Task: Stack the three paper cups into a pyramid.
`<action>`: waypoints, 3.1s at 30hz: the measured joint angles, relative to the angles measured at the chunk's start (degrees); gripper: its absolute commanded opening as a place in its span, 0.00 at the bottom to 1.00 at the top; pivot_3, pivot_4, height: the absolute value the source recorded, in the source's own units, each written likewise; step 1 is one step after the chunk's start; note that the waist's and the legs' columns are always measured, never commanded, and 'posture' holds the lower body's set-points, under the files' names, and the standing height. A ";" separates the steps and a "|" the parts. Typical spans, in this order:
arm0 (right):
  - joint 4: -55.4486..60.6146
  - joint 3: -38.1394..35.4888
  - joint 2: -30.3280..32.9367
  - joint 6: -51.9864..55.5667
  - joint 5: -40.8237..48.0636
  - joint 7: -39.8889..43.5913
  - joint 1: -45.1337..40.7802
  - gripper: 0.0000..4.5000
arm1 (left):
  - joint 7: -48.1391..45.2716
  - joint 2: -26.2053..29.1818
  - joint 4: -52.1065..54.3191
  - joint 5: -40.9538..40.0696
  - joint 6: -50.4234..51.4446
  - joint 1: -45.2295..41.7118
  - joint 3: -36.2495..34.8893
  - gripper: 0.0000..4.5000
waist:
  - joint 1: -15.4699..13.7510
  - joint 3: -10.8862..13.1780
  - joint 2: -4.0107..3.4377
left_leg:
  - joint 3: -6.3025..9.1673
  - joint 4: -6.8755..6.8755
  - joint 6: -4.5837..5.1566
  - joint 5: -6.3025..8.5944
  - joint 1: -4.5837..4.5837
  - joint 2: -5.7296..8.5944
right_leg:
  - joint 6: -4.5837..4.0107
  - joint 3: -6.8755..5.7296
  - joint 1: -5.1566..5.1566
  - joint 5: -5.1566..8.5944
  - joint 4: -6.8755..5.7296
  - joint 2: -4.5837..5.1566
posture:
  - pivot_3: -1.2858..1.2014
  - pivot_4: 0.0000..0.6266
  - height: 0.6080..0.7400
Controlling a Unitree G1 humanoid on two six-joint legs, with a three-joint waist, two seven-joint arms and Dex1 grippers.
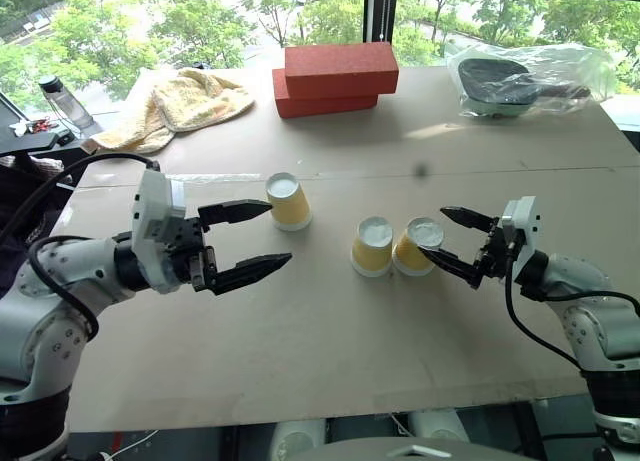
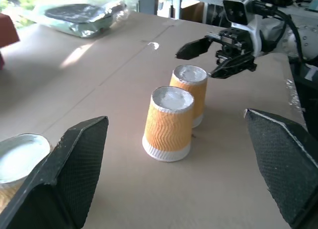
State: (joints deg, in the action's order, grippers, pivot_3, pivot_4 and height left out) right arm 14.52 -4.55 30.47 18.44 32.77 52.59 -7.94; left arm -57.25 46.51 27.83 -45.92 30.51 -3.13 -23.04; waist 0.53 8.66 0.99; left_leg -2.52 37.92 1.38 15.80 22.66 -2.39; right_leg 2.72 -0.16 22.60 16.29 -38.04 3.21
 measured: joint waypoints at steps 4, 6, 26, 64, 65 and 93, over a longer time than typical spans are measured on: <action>0.46 -3.27 0.44 -0.01 2.83 0.66 0.05 0.99 | 5.37 -6.59 -2.55 5.60 -6.68 -0.03 0.45 1.00 | -0.04 -0.01 0.00 | 0.02 0.16 0.02 0.01 0.00 0.03 | 0.00 -0.01 -0.12 -0.01 -0.01 0.04 | 0.52 0.24 1.00; 0.48 -4.81 0.63 -0.01 4.22 0.78 -0.14 0.99 | 7.89 -9.51 -4.39 8.24 -9.13 -0.05 1.30 1.00 | -0.08 -0.02 0.00 | 0.04 0.22 0.04 0.03 -0.01 0.03 | 0.01 -0.02 -0.17 -0.01 0.00 0.05 | 0.52 0.24 1.00; 0.80 -7.58 2.36 -2.67 7.83 5.91 0.61 0.99 | 20.64 -23.29 -39.39 31.19 -30.06 -18.37 16.02 1.00 | -1.31 -0.07 0.04 | 0.21 0.36 0.07 0.04 0.04 0.13 | 0.07 -0.20 -0.23 -0.05 -0.03 0.04 | 0.52 0.24 1.00; 1.81 -12.22 4.26 -5.38 9.19 8.16 6.16 1.00 | -1.56 -24.68 -30.12 19.82 -8.95 -40.27 30.60 0.50 | -1.20 -0.08 0.01 | 0.55 0.45 -0.15 -0.09 0.03 0.17 | 0.09 -0.30 -0.43 -0.05 0.04 -0.13 | 0.52 0.24 1.00; 1.91 -12.22 4.23 -5.41 9.19 8.11 6.48 1.00 | -2.16 -25.25 -30.71 19.84 -8.66 -40.91 31.07 0.50 | -1.22 -0.08 0.01 | 0.55 0.46 -0.15 -0.09 0.03 0.17 | 0.09 -0.29 -0.44 -0.05 0.04 -0.13 | 0.52 0.24 1.00; 2.48 -13.60 2.87 -7.67 9.16 5.67 8.81 1.00 | -7.48 -27.76 -32.88 23.82 -8.90 -39.87 36.35 1.00 | -1.30 -0.08 -0.01 | 0.55 0.46 -0.14 -0.08 0.04 0.18 | 0.09 -0.27 -0.43 -0.05 0.05 -0.12 | 0.52 0.24 1.00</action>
State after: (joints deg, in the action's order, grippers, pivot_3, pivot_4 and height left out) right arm 17.01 -18.15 33.34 10.77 41.93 58.26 0.87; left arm -64.73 18.75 -5.05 -22.09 21.61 -43.01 13.31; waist -0.78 8.57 0.98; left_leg -1.97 38.38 1.24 15.71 22.70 -2.21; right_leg 2.81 -0.43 22.17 16.24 -37.98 3.09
